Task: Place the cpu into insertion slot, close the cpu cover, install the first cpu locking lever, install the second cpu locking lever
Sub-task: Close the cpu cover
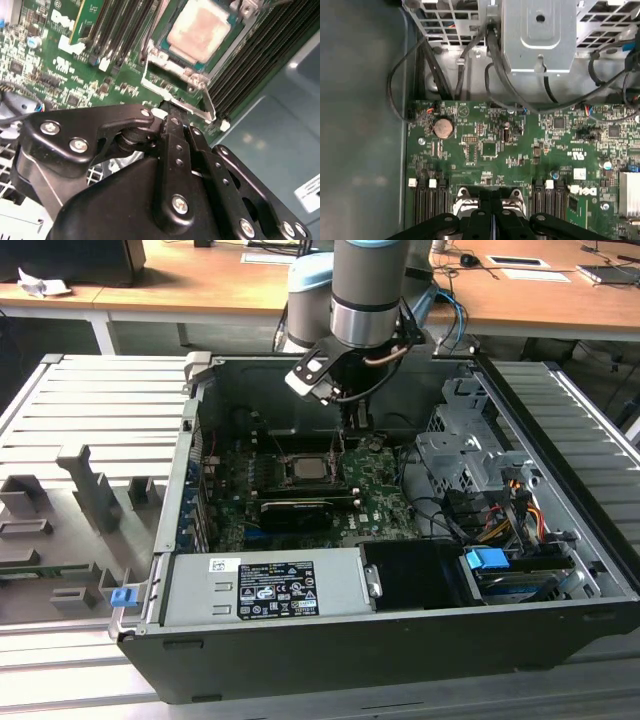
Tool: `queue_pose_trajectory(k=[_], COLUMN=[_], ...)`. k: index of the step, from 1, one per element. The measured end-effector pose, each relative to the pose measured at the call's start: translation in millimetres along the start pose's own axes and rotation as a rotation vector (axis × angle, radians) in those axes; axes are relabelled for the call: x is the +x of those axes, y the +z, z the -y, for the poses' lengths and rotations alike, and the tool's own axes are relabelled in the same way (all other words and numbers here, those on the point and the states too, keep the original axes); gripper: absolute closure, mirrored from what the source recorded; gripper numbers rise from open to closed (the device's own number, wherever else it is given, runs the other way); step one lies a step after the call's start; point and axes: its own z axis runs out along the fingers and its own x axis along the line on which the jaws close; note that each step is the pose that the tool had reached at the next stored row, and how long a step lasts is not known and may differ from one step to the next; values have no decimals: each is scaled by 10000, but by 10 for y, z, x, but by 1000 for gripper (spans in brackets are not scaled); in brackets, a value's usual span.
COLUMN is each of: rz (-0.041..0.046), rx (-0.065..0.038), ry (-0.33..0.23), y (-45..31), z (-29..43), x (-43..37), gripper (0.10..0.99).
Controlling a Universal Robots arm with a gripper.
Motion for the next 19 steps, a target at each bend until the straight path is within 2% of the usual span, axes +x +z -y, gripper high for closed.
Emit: queue_pose_trajectory(k=[3,7,9,15,19], rz=[-1,-2,-1,-5,-4], rx=[0,7,17,22,24], ry=[-18,-36,-42,-73,-74], y=[18,126,132,146,144], z=[123,191,228,419,461], x=[3,1,1,6,7], gripper=[980,980,980,980,980])
